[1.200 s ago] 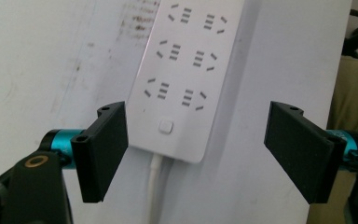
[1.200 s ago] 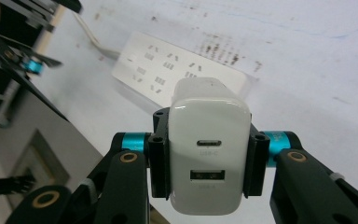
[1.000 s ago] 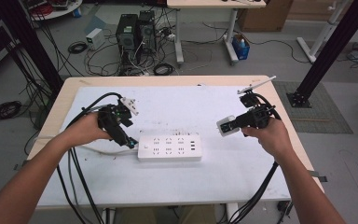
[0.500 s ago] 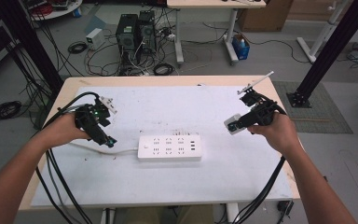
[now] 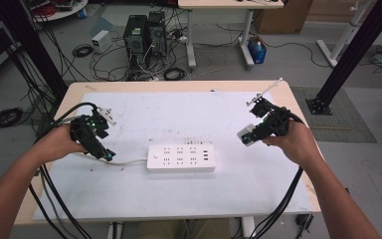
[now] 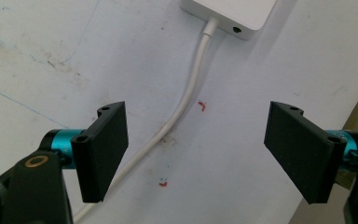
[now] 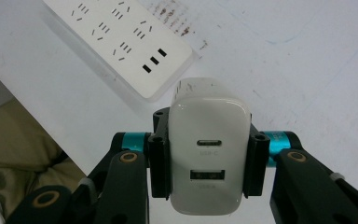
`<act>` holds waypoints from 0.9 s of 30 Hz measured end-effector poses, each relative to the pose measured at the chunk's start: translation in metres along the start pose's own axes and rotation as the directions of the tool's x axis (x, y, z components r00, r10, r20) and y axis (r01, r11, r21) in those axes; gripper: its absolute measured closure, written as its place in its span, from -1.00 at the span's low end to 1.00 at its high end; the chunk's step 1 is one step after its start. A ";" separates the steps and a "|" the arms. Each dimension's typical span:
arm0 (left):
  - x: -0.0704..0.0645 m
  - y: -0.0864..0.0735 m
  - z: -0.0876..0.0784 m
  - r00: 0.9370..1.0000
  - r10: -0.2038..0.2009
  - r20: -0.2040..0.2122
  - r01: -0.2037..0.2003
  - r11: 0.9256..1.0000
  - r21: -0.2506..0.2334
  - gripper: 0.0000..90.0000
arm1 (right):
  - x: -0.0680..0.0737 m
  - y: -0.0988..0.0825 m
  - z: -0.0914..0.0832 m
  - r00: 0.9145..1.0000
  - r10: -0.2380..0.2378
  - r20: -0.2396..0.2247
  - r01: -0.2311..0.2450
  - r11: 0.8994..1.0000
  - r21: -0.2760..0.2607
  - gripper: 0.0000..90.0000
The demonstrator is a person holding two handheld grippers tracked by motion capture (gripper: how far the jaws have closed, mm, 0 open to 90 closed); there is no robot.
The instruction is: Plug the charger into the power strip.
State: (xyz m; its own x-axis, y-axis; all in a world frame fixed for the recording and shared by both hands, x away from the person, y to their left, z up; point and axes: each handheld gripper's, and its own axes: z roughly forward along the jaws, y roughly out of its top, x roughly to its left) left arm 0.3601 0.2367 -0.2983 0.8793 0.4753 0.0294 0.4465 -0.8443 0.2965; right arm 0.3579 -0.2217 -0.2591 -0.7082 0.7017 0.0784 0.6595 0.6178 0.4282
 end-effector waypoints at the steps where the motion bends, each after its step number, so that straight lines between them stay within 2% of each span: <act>1: 0.000 -0.001 0.000 1.000 -0.009 0.000 0.009 1.000 -0.010 -0.52 | 0.000 0.001 0.000 1.000 -0.003 -0.003 0.003 1.000 -0.008 0.38; 7: 0.001 -0.005 -0.001 1.000 -0.011 0.007 0.011 1.000 -0.019 -0.52 | 0.004 0.011 0.005 0.999 -0.022 -0.045 0.020 0.999 -0.046 0.38; 8: 0.003 -0.006 -0.002 1.000 0.003 0.004 -0.003 1.000 -0.012 -0.52 | 0.006 0.014 0.008 0.998 -0.030 -0.046 0.028 0.999 -0.043 0.38; 9: 0.002 -0.006 -0.001 1.000 -0.010 0.006 0.010 1.000 -0.022 -0.52 | 0.007 0.016 0.010 0.998 -0.039 -0.049 0.038 0.999 -0.036 0.38; 10: 0.003 -0.007 -0.002 1.000 0.003 0.006 -0.003 1.000 -0.013 -0.52 | 0.010 0.019 0.012 0.998 -0.048 -0.051 0.047 0.998 -0.028 0.38; 12: 0.002 -0.008 -0.002 1.000 -0.002 0.007 0.002 1.000 -0.018 -0.52 | 0.011 0.021 0.014 0.997 -0.063 -0.055 0.062 0.998 -0.020 0.38; 13: 0.003 -0.009 -0.001 1.000 0.007 0.011 -0.007 1.000 -0.013 -0.52 | 0.014 0.023 0.016 0.995 -0.079 -0.063 0.078 0.997 -0.017 0.38; 14: 0.002 -0.010 0.001 1.000 0.009 0.015 -0.009 1.000 -0.008 -0.52 | 0.017 0.028 0.019 0.990 -0.113 -0.086 0.112 0.994 -0.021 0.38; 16: 0.001 -0.013 0.004 1.000 0.003 0.015 -0.003 1.000 0.000 -0.52 | 0.021 0.033 0.023 0.985 -0.148 -0.087 0.148 0.989 -0.013 0.38; 18: 0.002 -0.015 0.006 1.000 0.013 0.009 -0.014 1.000 0.018 -0.52 | 0.025 0.038 0.027 0.981 -0.173 -0.087 0.173 0.985 -0.001 0.38; 20: 0.000 -0.017 0.009 1.000 0.003 0.001 -0.003 1.000 0.012 -0.52 | 0.029 0.044 0.032 0.976 -0.198 -0.091 0.200 0.980 0.013 0.38; 23: -0.001 -0.020 0.014 1.000 0.004 0.006 -0.004 1.000 0.015 -0.52 | 0.037 0.052 0.039 0.964 -0.250 -0.088 0.254 0.967 0.036 0.38; 24: -0.001 -0.021 0.016 1.000 0.014 0.007 -0.015 1.000 0.024 -0.52 | 0.041 0.055 0.043 0.960 -0.266 -0.087 0.270 0.962 0.046 0.38; 25: -0.001 -0.023 0.018 1.000 0.007 0.008 -0.007 1.000 0.019 -0.52 | 0.044 0.057 0.046 0.958 -0.276 -0.083 0.281 0.958 0.055 0.38; 27: 0.000 -0.025 0.021 1.000 0.005 0.004 -0.005 1.000 0.025 -0.52 | 0.048 0.062 0.053 0.946 -0.315 -0.081 0.321 0.944 0.074 0.38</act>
State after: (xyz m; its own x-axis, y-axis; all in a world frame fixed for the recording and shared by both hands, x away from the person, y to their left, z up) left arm 0.3530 0.2523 -0.3260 0.8823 0.4699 0.0273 0.4458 -0.8527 0.2723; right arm 0.3780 -0.1313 -0.2765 -0.8979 0.4400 0.0121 0.4140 0.8347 0.3632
